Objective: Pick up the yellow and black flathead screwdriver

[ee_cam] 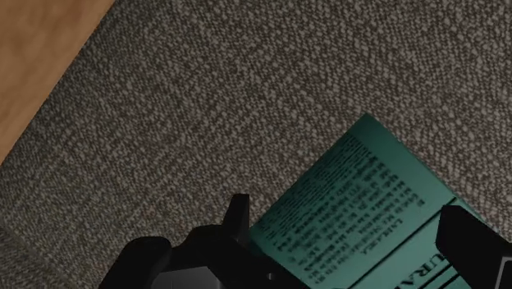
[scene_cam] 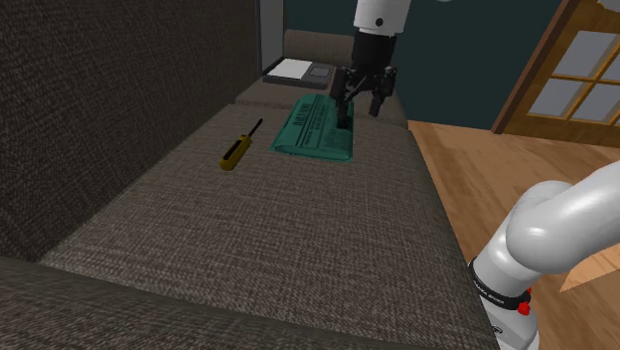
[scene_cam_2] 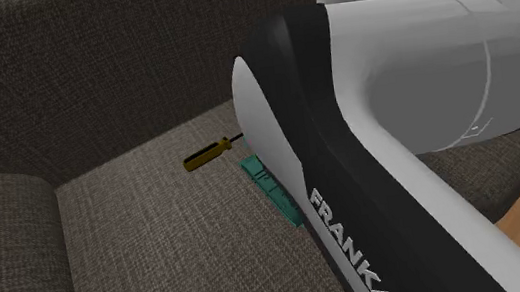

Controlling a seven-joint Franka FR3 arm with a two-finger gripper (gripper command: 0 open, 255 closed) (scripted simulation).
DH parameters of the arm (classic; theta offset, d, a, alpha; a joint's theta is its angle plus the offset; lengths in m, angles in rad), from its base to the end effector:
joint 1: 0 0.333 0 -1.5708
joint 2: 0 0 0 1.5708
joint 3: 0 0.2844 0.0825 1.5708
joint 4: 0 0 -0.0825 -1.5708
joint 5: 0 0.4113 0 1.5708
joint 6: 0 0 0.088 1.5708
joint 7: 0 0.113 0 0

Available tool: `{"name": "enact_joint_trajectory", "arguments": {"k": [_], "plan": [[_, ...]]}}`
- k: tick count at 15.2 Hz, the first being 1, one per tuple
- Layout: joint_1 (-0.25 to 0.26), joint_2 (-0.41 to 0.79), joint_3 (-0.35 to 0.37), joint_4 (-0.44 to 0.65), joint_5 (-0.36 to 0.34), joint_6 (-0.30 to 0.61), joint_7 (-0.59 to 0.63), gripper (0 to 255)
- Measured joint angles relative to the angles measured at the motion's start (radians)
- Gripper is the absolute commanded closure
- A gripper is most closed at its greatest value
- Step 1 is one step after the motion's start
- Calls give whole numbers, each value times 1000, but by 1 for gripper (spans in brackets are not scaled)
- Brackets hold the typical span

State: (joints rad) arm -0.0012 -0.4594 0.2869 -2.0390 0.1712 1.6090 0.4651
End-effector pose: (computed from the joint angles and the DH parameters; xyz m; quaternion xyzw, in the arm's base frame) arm 0.4275 0.1646 0.5828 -0.9941 0.1060 0.0018 0.0235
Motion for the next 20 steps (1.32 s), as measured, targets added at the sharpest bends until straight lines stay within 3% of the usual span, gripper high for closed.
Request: {"name": "enact_joint_trajectory", "arguments": {"k": [5, 11, 15, 19, 20], "plan": [[-2, 170, 86, 136, -10, 29, 148, 0], [14, 419, 167, 351, -79, 45, 328, 0], [63, 620, 204, 556, -159, 20, 460, 0], [145, 827, 210, 806, -243, -42, 567, 0], [150, 844, 208, 819, -249, -40, 573, 0]]}}
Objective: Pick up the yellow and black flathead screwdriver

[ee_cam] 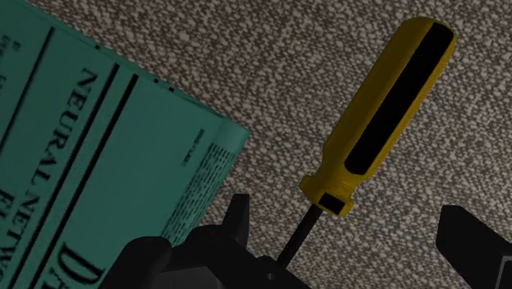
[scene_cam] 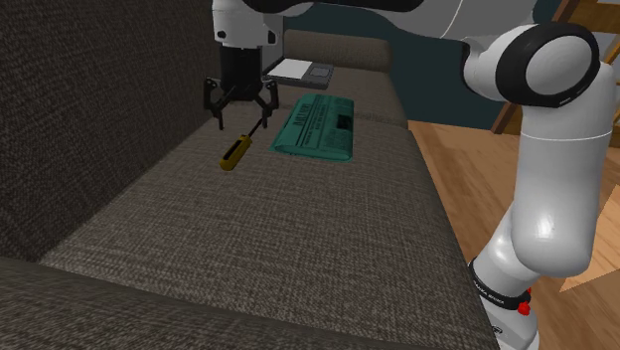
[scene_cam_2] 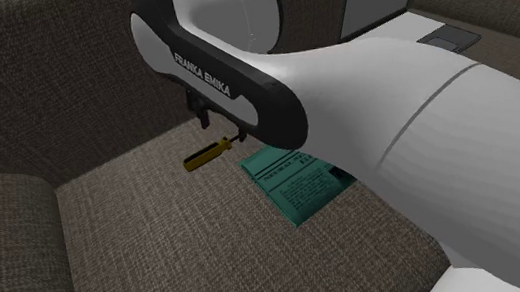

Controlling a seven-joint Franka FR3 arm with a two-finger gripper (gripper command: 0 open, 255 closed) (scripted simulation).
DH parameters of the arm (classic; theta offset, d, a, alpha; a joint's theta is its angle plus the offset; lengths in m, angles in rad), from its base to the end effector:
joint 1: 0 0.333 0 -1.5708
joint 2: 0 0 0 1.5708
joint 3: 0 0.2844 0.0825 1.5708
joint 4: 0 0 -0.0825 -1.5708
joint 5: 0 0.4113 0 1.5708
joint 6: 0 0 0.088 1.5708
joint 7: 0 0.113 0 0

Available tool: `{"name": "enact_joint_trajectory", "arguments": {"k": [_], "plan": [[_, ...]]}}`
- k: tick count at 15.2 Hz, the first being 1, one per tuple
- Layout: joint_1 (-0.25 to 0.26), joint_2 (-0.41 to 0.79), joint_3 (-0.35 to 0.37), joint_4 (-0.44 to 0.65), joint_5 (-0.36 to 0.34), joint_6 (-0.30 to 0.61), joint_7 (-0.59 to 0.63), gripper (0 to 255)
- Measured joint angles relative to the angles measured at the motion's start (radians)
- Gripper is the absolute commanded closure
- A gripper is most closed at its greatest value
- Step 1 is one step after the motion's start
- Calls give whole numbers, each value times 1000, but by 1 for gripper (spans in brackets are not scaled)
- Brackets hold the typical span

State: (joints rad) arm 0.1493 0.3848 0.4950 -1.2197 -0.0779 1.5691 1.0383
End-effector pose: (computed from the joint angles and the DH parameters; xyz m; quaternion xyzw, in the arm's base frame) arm 0.5770 0.3487 0.5423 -0.9761 0.2112 0.0349 0.0369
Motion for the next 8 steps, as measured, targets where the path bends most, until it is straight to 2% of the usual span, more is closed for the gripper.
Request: {"name": "enact_joint_trajectory", "arguments": {"k": [7, 8], "plan": [[-12, -8, -3, -101, 5, 93, -1, 0], [-13, -9, -3, -107, 6, 98, -2, 255]]}}
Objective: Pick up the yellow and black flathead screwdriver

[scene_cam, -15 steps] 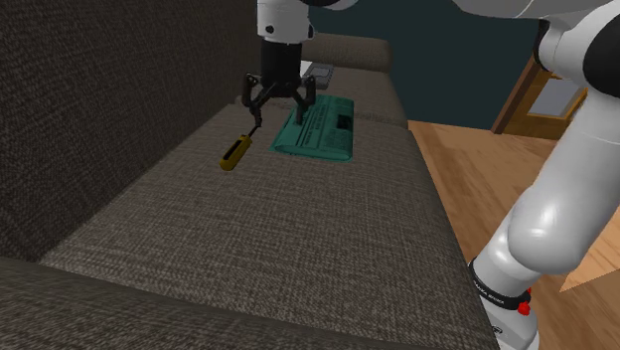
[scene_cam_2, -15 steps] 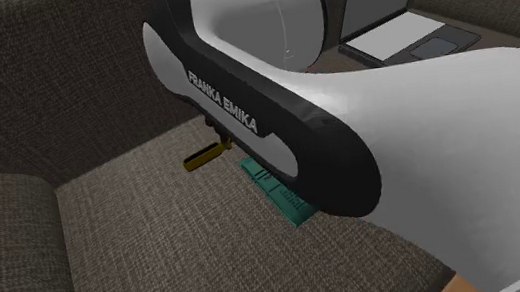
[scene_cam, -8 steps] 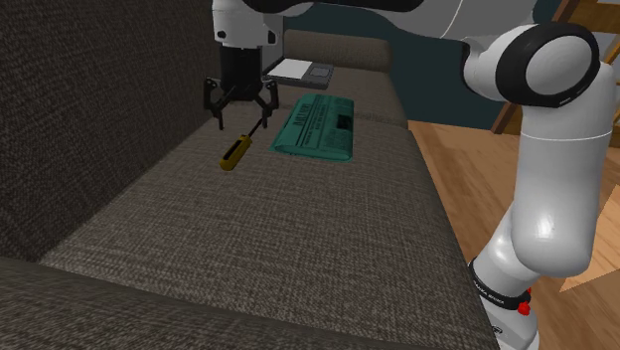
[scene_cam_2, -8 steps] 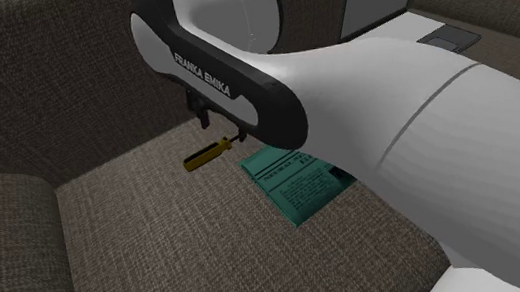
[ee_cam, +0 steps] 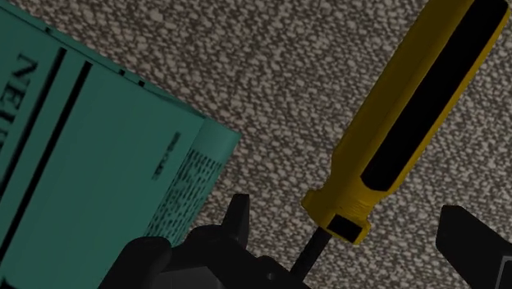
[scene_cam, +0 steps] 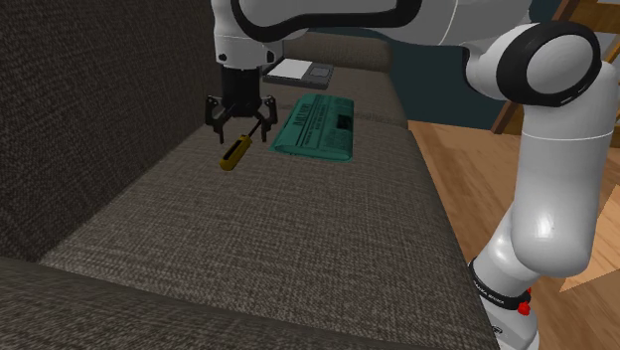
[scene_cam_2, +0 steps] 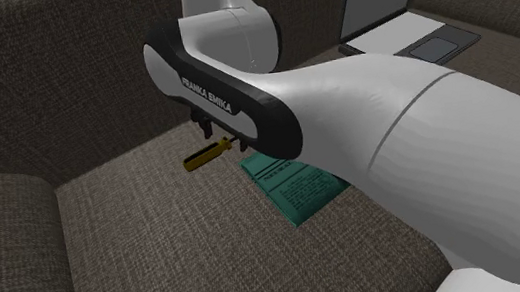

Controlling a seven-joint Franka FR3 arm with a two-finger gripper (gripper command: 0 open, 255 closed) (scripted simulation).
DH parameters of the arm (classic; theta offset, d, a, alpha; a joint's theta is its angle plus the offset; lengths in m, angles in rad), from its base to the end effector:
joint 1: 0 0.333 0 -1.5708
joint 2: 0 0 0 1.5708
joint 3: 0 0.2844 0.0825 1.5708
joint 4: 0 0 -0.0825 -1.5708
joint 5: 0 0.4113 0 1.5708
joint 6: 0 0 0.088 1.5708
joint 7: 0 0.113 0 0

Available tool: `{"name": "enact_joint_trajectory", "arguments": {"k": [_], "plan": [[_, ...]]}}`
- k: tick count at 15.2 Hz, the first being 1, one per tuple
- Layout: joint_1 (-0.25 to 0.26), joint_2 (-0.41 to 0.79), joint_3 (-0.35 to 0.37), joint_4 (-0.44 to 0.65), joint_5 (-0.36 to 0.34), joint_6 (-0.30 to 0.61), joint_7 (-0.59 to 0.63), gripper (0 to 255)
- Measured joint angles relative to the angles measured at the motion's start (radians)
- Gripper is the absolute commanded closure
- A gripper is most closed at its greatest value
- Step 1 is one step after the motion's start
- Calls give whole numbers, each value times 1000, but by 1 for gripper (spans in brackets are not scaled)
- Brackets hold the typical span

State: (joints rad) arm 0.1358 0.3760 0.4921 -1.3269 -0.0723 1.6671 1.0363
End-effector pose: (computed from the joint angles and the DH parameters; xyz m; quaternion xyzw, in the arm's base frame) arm 0.5806 0.3503 0.5031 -0.9755 0.2139 0.0353 0.0372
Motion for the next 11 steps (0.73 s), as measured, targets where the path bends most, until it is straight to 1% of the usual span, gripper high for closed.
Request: {"name": "enact_joint_trajectory", "arguments": {"k": [11], "plan": [[-1, -3, 0, 2, 0, -1, 1, 255]]}}
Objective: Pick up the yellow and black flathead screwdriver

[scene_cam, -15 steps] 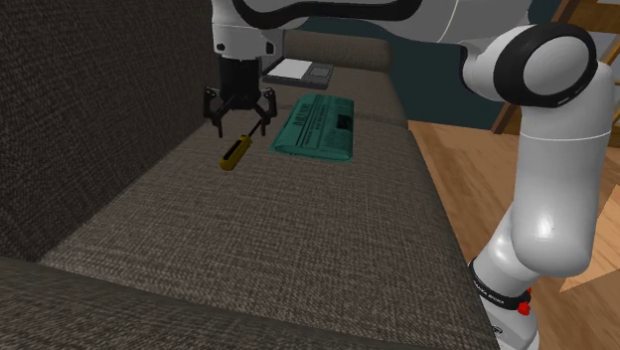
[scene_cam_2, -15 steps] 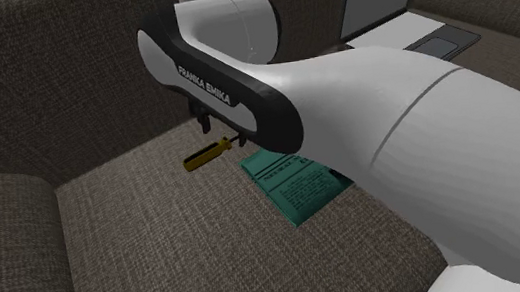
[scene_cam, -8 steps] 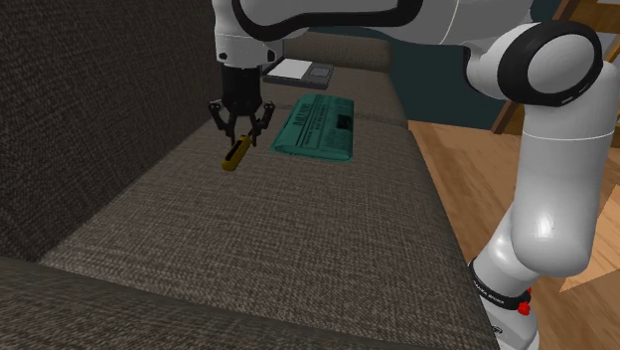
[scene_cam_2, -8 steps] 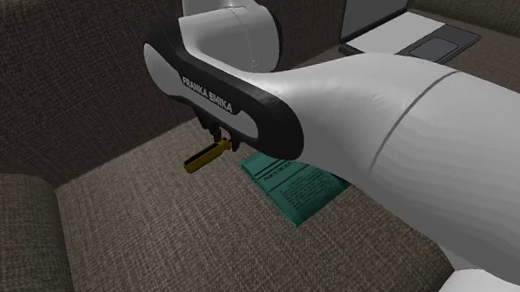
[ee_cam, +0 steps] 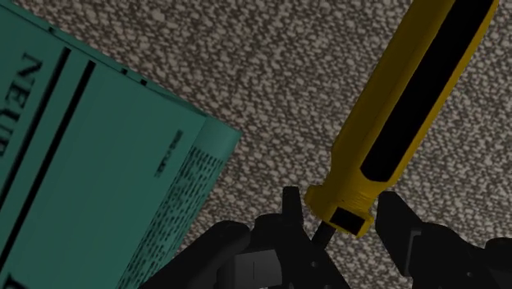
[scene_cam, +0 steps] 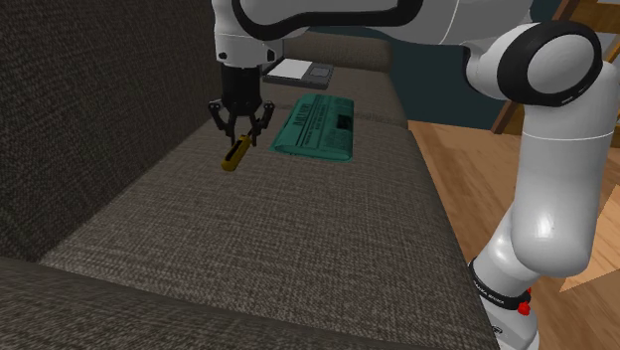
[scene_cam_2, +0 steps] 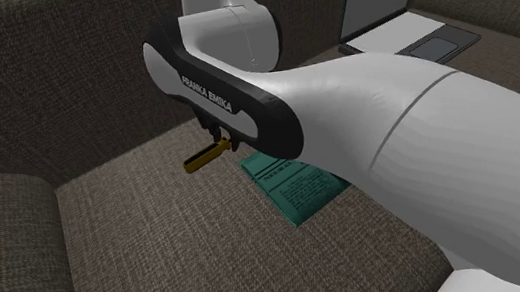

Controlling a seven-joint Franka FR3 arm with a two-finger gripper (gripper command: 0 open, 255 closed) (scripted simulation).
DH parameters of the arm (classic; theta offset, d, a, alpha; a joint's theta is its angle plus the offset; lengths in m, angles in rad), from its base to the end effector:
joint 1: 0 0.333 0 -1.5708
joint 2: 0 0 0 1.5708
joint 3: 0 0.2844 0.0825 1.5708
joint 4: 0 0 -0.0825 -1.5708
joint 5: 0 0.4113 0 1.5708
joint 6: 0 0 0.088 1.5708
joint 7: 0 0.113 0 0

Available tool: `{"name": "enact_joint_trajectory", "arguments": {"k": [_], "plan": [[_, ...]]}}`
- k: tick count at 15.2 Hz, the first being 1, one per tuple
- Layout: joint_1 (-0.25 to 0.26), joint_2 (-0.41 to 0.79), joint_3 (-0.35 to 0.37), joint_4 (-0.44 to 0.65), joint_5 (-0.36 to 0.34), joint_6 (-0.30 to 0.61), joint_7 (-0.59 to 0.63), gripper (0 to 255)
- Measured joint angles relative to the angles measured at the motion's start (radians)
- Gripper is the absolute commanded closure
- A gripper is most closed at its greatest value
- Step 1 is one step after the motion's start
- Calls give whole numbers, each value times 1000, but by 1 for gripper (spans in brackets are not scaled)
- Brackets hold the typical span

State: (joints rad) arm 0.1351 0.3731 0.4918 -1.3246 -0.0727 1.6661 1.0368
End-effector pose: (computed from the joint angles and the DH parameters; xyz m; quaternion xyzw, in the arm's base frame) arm 0.5807 0.3495 0.5059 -0.9754 0.2146 0.0333 0.0380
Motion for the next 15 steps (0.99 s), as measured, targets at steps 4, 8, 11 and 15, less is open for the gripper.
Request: {"name": "enact_joint_trajectory", "arguments": {"k": [4, 8, 11, 15], "plan": [[6, 7, 1, 52, -2, -48, 1, 255], [23, 31, 2, 142, -12, -115, 10, 255], [38, 51, 2, 215, -22, -167, 16, 255], [58, 80, 1, 308, -35, -232, 20, 255]]}}
